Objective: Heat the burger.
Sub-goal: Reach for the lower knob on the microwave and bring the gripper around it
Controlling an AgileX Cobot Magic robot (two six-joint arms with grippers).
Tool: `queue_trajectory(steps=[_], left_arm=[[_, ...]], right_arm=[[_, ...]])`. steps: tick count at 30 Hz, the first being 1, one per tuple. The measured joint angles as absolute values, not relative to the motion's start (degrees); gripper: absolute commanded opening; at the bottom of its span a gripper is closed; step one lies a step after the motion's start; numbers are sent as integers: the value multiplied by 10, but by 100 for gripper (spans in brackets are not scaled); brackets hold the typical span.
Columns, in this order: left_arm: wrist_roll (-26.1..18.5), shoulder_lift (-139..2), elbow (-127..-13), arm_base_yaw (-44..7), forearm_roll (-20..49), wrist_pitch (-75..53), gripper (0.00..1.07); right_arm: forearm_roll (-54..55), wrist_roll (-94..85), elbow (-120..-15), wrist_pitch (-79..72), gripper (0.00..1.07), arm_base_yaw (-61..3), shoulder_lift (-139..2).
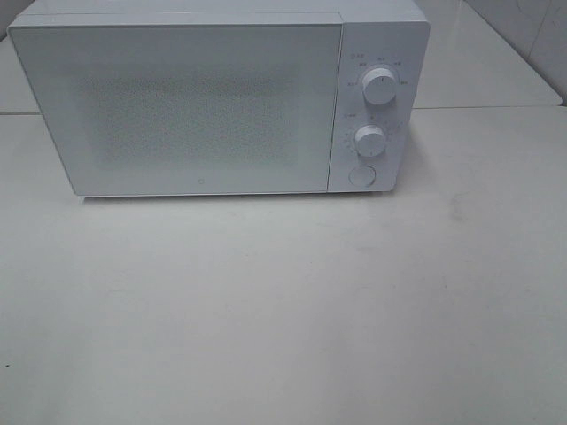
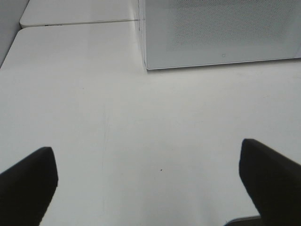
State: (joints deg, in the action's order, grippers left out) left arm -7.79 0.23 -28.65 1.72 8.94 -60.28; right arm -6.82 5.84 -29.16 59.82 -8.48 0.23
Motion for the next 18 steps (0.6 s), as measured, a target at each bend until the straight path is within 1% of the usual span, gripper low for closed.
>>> queue_trajectory(steps=[18], left_arm=[[-78,2,-286,17,89,-603,100]], right_arm=[[-68,59,-295,592,74,-85,1]])
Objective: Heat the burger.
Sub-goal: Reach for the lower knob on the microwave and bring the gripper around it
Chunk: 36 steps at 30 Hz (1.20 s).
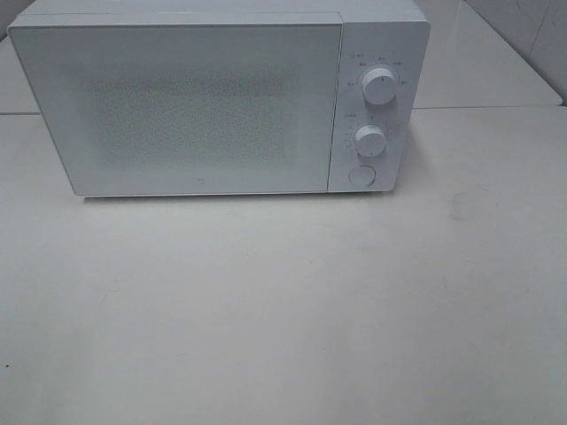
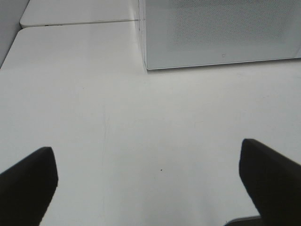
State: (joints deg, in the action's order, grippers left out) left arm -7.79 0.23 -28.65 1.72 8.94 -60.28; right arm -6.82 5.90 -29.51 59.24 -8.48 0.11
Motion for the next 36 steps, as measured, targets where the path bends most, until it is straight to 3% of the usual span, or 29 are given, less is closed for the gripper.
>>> queue_trajectory(steps=[17,36], left_arm=[[-78,2,-286,17,89,-603,100],[-78,2,-286,17,89,-603,100]], right_arm=[[-68,61,-278,368,74,-85,-143],[-69,61,-220,13,74,-85,-388]])
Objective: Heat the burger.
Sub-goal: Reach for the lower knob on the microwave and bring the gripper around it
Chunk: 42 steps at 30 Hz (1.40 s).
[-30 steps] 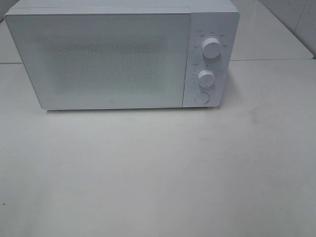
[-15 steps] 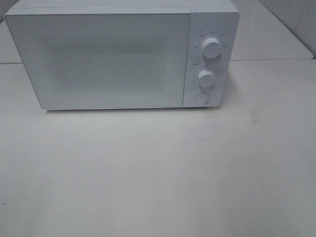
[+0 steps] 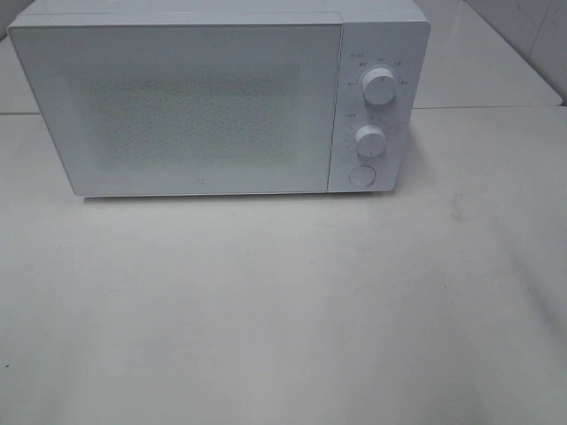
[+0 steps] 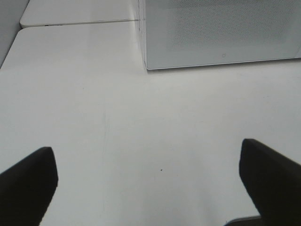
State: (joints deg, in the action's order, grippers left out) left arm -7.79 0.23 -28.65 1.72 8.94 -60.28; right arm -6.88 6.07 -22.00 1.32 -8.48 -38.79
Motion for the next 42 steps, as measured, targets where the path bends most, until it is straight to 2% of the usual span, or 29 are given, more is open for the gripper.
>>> queue_trajectory(steps=[10,22,24,31,35,37,42], left_arm=[[-78,2,-286,17,89,-603,100],[-78,2,-286,17,89,-603,100],[-78,2,-286,17,89,-603,100],[-78,2,-286,17,89,-603,100],[-78,2,-286,17,89,-603,100],[-78,2,-286,17,89,-603,100],[-78,2,-286,17,89,-603,100]], right_arm=[[-69,61,-220,-174,74,-85,-541],[-60,61,-214,-351,74,-85,-645],[-22,58,-189,-430,74,-85,-689],[46,56,-149,-518,74,-88,-753],[81,43,-138,-557,74,-113,-780],[126,0,-133,-600,74,-170,-819],[177,-42,-132,-649,74,-227,-855]])
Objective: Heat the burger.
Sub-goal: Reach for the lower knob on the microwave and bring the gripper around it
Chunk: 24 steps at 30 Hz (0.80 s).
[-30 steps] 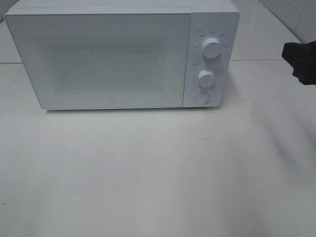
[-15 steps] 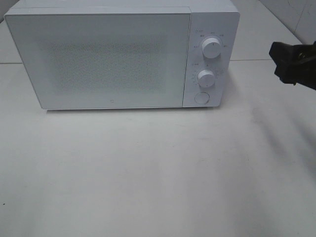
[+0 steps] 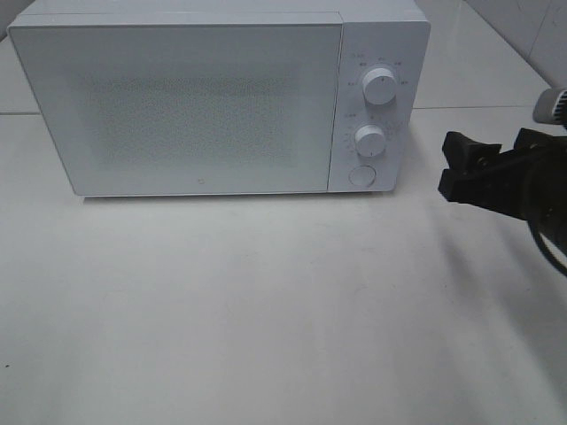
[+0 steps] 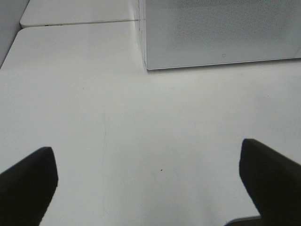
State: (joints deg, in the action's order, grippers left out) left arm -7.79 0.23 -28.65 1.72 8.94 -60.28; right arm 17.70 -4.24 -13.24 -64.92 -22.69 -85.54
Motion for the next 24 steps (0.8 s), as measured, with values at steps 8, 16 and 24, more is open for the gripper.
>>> queue_trajectory(steps=[8,16,24], left_arm=[[-78,2,-286,17,89,-603,100],[-78,2,-286,17,89,-603,100],[-78,2,-286,17,89,-603,100]], right_arm=[[303,-99,-133,-688,74,-341,-922],[386,-105,-148,-688,74,-392,-971],[394,-105,-195,-689,74,-393,-1011]])
